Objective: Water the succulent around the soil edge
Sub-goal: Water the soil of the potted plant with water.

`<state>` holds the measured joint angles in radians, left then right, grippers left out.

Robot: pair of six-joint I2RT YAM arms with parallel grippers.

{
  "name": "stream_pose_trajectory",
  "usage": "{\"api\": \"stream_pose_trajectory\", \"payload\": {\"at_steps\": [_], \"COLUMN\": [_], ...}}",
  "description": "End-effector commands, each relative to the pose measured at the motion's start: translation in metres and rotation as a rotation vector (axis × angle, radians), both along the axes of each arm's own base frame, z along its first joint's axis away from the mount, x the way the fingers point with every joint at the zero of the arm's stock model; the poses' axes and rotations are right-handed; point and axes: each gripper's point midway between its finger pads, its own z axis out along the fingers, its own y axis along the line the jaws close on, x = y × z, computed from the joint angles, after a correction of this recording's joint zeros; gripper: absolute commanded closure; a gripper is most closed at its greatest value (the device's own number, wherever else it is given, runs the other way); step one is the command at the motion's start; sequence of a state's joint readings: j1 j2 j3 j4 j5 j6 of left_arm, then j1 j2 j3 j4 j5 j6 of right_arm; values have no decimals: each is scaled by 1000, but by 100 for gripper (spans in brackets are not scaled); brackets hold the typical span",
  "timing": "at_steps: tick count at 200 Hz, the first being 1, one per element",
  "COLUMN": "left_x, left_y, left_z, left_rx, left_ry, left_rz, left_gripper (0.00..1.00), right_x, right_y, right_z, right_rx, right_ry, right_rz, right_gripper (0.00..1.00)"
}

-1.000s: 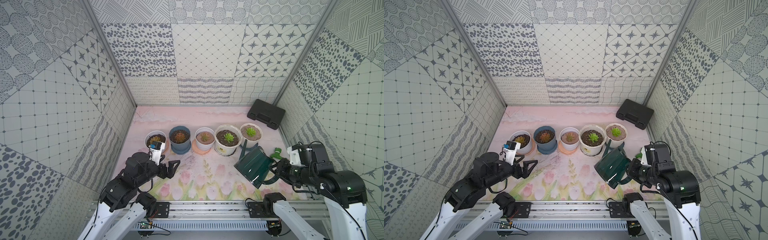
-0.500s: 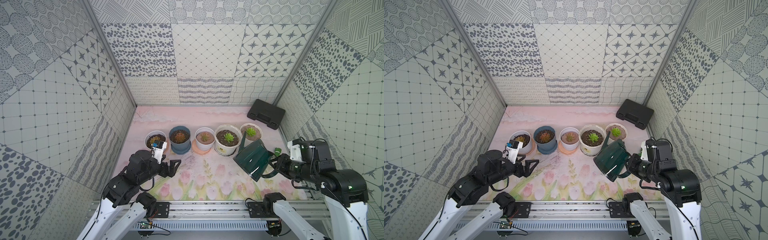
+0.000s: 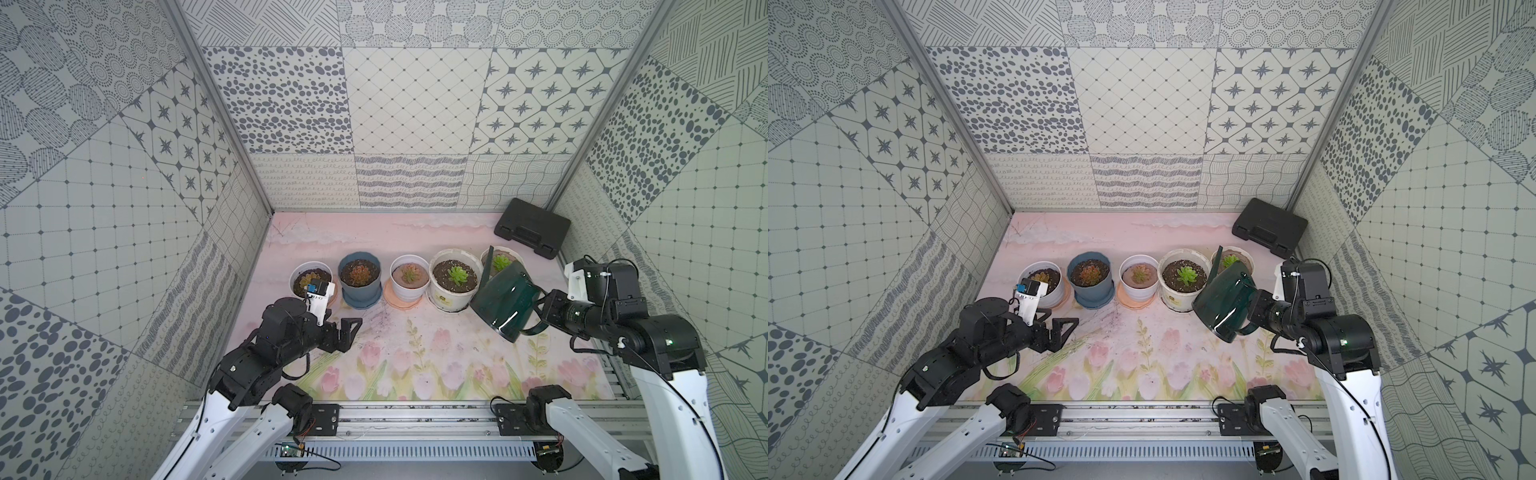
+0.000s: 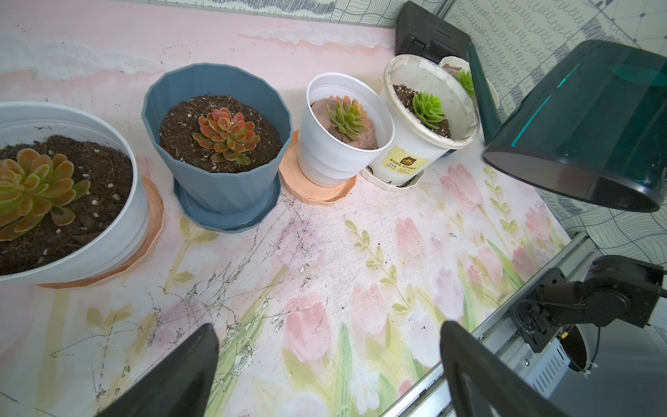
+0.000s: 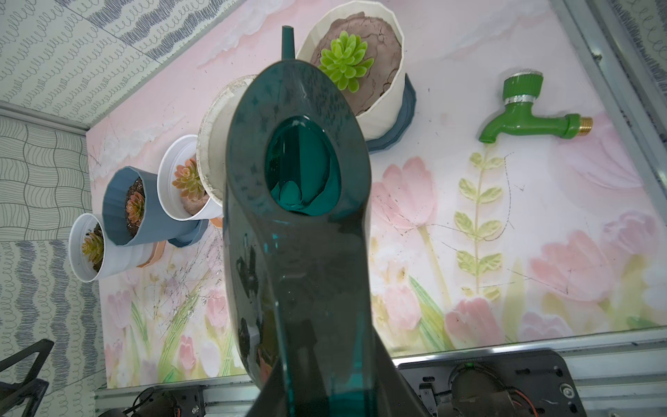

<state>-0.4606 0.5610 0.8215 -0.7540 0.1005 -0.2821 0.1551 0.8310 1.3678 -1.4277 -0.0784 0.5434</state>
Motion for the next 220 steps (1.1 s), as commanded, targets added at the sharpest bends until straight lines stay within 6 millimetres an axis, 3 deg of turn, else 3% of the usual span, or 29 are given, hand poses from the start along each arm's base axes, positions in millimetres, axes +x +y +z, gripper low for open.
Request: {"api": "stream_pose_trajectory", "payload": {"at_steps": [1, 81, 126, 165, 220], "left_x": [4, 6, 10, 12, 14], "left_y": [3, 4, 3, 4, 5], "left_z": [-6, -8, -9, -7, -6], "left_rx": [21, 31, 32, 35, 16], "left_ry": [15, 23, 21, 7, 0], "left_rz": [21, 28, 33, 31, 35], "left_gripper": [1, 1, 1, 1, 1], "right_x": [13, 0, -4, 0, -16], "right_y": [2, -16, -19, -5, 4], "right_z": [21, 29, 46, 56, 61], "right_rx": [0, -68, -105, -79, -152], "right_ry": [-143, -350, -514, -652, -493], "right_rz": [18, -14, 0, 83, 224], "right_gripper": [100, 100, 100, 100, 100]}}
